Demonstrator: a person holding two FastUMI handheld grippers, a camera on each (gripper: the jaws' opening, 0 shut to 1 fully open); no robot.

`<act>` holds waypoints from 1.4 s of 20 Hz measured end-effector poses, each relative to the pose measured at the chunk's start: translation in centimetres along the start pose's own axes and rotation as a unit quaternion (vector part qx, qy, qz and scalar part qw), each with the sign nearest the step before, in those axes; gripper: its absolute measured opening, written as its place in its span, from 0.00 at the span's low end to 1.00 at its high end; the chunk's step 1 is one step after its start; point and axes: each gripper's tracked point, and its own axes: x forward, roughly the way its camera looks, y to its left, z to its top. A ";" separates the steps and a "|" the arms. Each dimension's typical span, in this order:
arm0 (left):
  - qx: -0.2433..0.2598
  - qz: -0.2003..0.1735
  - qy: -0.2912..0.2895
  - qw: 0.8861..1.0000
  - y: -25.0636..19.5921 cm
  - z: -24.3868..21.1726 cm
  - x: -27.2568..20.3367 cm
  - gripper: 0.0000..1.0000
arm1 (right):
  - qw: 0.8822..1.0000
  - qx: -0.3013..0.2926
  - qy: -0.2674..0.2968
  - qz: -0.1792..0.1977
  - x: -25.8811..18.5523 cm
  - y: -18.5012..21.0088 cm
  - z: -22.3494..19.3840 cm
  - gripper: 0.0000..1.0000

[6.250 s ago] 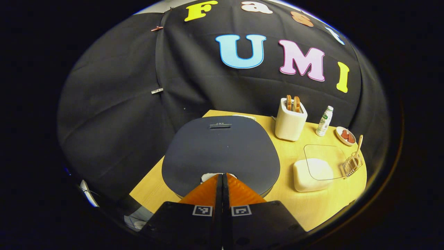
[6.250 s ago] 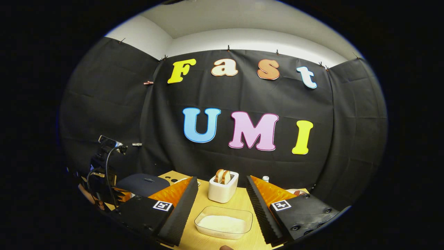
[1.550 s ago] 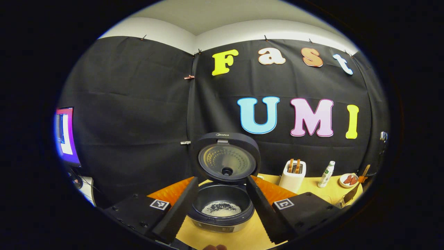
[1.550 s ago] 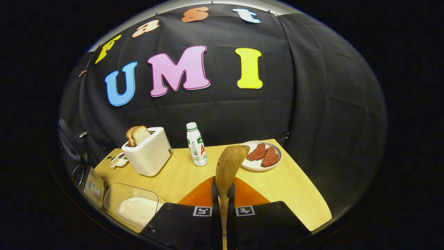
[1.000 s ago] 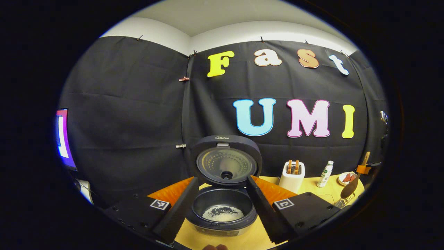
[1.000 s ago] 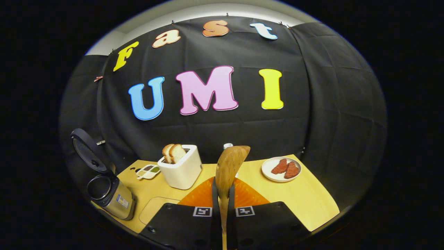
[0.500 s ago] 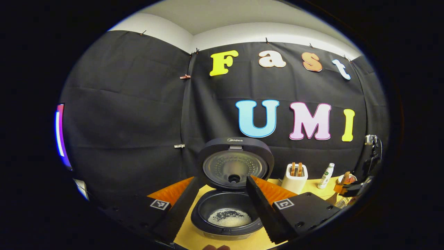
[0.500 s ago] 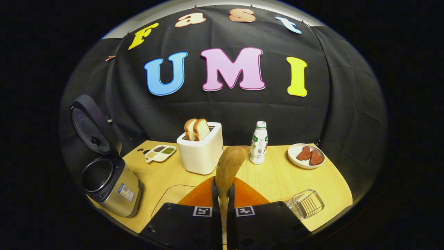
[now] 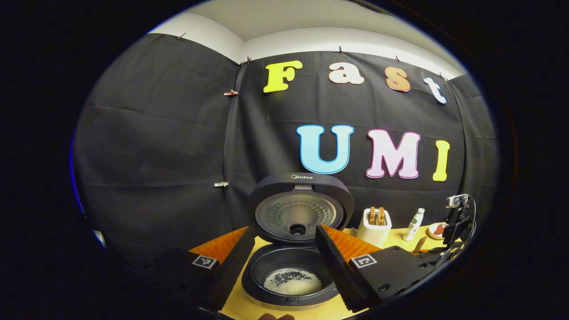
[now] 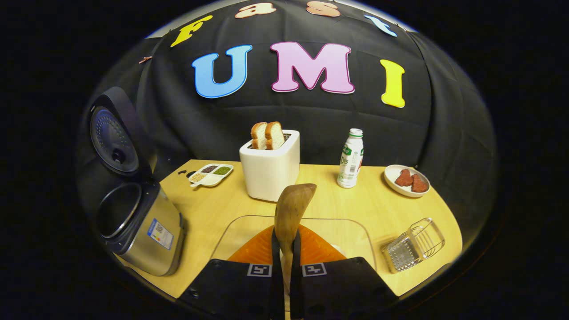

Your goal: Close the left gripper, press the button to open the rice cooker; take a wooden spoon from the chopstick holder with the right hand, scoop a spoonful of rice and pour it into the rice cooker, then put the wooden spoon back into the chopstick holder.

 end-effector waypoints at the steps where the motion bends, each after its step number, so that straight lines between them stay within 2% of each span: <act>1: 0.000 0.000 0.000 1.000 0.0 -0.1 0.1 0.94 | 1.000 0.018 0.004 0.005 -0.2 0.7 -0.1 0.10; 5: -0.004 0.000 0.001 1.000 0.1 -0.2 0.4 0.94 | 0.995 0.091 0.013 0.023 -0.9 2.0 0.3 0.10; 11: -0.001 -0.004 -0.003 1.000 -0.5 0.1 0.1 0.94 | 0.981 0.190 0.016 0.021 -1.4 -0.2 0.8 0.10; 17: 0.002 -0.006 -0.009 1.000 -1.2 0.5 -0.4 0.95 | 0.978 0.206 -0.029 0.029 -3.2 -1.0 4.8 0.10; 20: 0.003 -0.007 -0.014 1.000 -1.4 0.9 -0.7 0.95 | 0.971 0.233 -0.047 0.032 -3.8 -1.2 6.8 0.10; 25: 0.005 -0.002 -0.014 1.000 -1.2 1.1 -1.3 0.95 | 0.970 0.237 -0.052 0.032 -3.9 -1.8 7.6 0.09; 28: 0.007 0.003 -0.016 1.000 -0.7 1.1 -1.6 0.95 | 0.968 0.240 -0.060 0.049 -4.8 -0.4 9.1 0.09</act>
